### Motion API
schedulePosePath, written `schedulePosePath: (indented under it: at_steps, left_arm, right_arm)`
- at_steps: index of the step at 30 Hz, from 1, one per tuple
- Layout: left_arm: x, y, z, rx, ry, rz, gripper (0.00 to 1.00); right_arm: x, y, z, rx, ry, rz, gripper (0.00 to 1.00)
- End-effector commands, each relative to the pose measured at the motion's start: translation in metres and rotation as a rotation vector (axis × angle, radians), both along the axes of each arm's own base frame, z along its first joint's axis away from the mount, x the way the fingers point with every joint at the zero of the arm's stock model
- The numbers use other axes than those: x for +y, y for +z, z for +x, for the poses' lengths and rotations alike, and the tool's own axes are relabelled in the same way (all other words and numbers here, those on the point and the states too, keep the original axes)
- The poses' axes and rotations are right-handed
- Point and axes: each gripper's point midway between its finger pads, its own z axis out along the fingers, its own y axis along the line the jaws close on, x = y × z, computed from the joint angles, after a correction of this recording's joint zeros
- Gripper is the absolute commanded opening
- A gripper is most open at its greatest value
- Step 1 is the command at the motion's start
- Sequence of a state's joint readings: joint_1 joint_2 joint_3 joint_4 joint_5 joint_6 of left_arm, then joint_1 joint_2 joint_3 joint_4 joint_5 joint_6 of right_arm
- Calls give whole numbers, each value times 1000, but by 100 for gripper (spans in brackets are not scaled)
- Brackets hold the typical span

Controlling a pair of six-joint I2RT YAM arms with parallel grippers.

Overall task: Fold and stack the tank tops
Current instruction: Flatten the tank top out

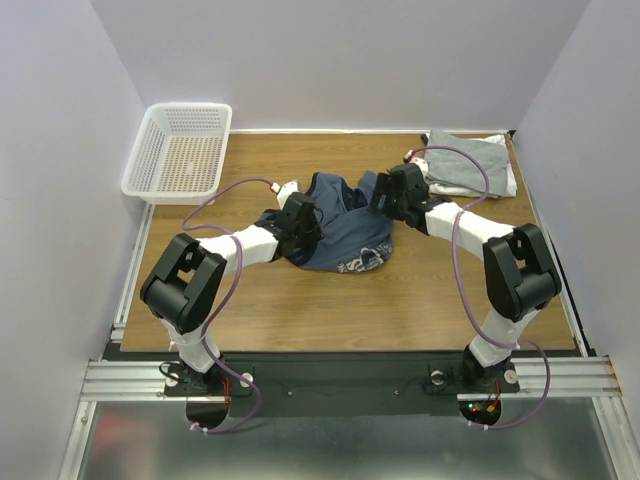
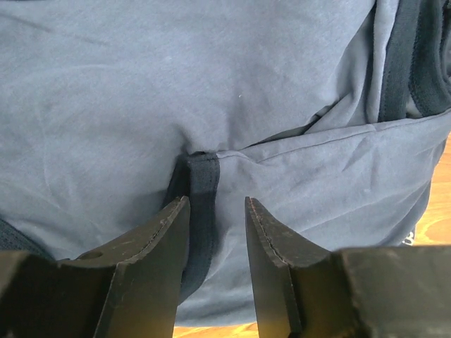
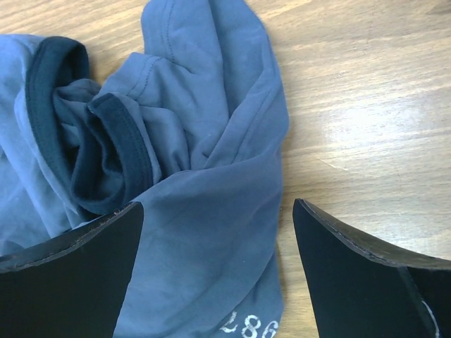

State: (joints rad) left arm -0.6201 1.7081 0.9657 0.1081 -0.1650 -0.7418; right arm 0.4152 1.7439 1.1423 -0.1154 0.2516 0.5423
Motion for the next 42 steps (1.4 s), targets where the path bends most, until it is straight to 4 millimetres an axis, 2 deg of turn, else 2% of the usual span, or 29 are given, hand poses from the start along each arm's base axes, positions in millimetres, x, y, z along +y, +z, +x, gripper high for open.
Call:
schedulePosePath:
  at_steps: [1, 7, 9, 12, 13, 14, 15, 17, 18, 20, 21, 23, 24, 25, 26, 27, 28, 30, 31, 33, 34, 35, 36, 38, 39, 42]
  left_arm:
    - [-2, 10, 11, -41, 19, -3, 49]
    - [0, 7, 21, -49, 42, 37, 49]
    - [-1, 0, 22, -35, 35, 48, 48]
    - [-5, 7, 26, -47, 34, 29, 39]
    - [-6, 8, 25, -51, 30, 24, 30]
    - [-7, 11, 25, -57, 28, 17, 24]
    - [-6, 18, 25, -71, 24, 9, 12]
    - [-7, 28, 23, -88, 15, -6, 3]
    - [-7, 43, 22, -114, 9, -22, 0]
    - [-3, 52, 16, -127, 1, -30, 0]
    - [-1, 67, 12, -152, -1, -49, 0]
    - [4, 71, -1, -151, -10, -65, 0]
    - [6, 87, -7, -181, -10, -97, 0]
    - [12, 78, -17, -166, -10, -92, 0]
    - [15, 88, -24, -180, -8, -121, 0]
    - [16, 88, -29, -176, -9, -133, 0]
    - [17, 74, -43, -136, -16, -146, 0]
    - [14, 65, -60, -110, -35, -172, 0]
    - [11, 51, -81, -76, -69, -173, 0]
    - [9, 39, -99, -36, -72, -198, 0]
    - [12, 18, -117, 13, -86, -187, 0]
    - [7, 10, -130, 29, -111, -194, 0]
    - [10, -4, -145, 69, -107, -203, 0]
    - [8, -13, -163, 97, -126, -220, 0]
    - [12, -24, -173, 129, -120, -218, 0]
    - [18, -32, -184, 143, -112, -218, 0]
  right_arm:
    - [8, 19, 7, -63, 7, 47, 92]
    - [9, 18, 8, -63, 12, 46, 92]
    - [8, 17, 9, -64, 9, 43, 92]
    - [9, 17, 8, -65, 10, 41, 92]
    - [7, 17, 8, -65, 7, 35, 92]
    - [7, 17, 9, -67, 6, 35, 92]
    - [6, 15, 9, -65, 3, 29, 92]
    - [5, 15, 10, -65, 0, 29, 92]
    - [5, 13, 11, -62, -1, 26, 92]
    - [5, 13, 12, -61, -5, 29, 92]
    - [6, 13, 13, -60, -2, 31, 92]
    - [5, 12, 15, -60, -7, 33, 92]
    - [5, 13, 15, -62, -6, 35, 92]
    - [5, 14, 16, -65, -11, 35, 92]
    - [4, 13, 17, -63, -12, 35, 92]
    - [4, 12, 18, -61, -14, 36, 92]
    - [5, 13, 20, -62, -14, 39, 92]
    - [4, 11, 22, -59, -17, 39, 92]
    - [4, 11, 23, -60, -20, 42, 92]
    - [5, 6, 24, -51, -20, 42, 92]
    - [6, 5, 25, -50, -19, 45, 92]
    - [6, 3, 25, -46, -19, 43, 92]
    - [7, 3, 26, -46, -18, 44, 92]
    - [6, 2, 26, -46, -23, 40, 92]
    - [5, 3, 26, -49, -27, 37, 92]
    - [2, 10, 25, -66, -38, 37, 92]
